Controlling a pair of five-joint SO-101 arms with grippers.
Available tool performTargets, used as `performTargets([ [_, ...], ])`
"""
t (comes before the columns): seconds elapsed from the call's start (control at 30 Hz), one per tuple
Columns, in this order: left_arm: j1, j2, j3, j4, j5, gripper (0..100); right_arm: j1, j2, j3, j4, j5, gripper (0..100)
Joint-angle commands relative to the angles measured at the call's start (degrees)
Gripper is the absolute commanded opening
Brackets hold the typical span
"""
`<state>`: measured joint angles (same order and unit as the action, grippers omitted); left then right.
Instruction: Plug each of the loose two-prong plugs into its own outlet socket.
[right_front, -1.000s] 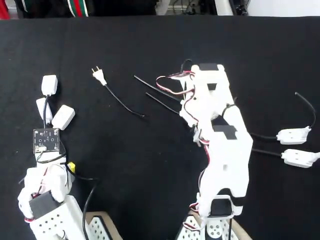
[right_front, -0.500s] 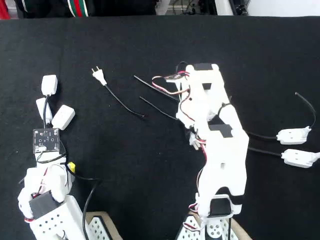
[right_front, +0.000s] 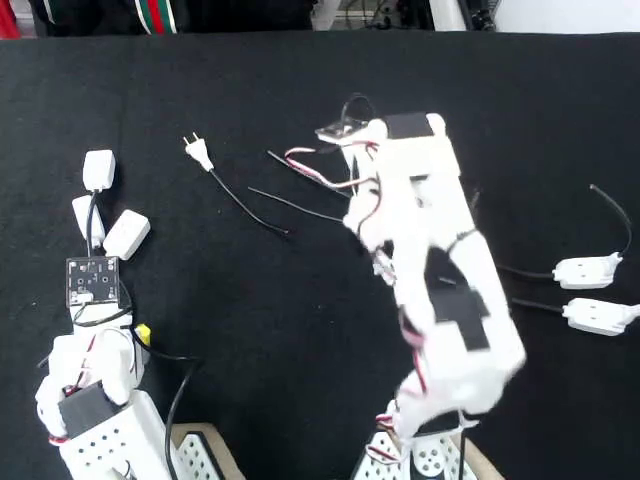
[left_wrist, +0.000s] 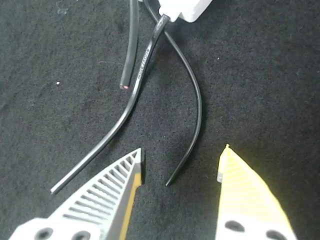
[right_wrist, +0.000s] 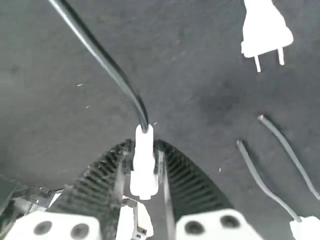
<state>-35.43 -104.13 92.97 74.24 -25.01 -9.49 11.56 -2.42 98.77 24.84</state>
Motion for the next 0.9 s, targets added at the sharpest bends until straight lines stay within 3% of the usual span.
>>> performTargets([
  [0.0, -0.6, -0.3, -0.3, -1.1, -0.4, 25, -3.6, -19.0, 8.4, -0.5, -3.7, 1.2],
  [0.2, -0.1, -0.3, -3.0, -0.9, 2.5, 25, -8.1, -32.3, 25.2, -16.4, -9.8, 1.2],
  [0.43, -0.4, -0.3, -8.0, -2.3, 5.3, 25, -13.5, -35.4, 36.6, -29.6, -14.9, 1.2],
  [0.57, 0.0, 0.1, -12.7, -5.2, 12.1, 25, -14.2, -35.4, 40.0, -36.9, -18.0, 1.2],
  [0.87, 0.6, 8.0, -12.5, -17.3, 19.6, 29, -14.2, -35.0, 42.6, -41.1, -18.9, 1.2],
])
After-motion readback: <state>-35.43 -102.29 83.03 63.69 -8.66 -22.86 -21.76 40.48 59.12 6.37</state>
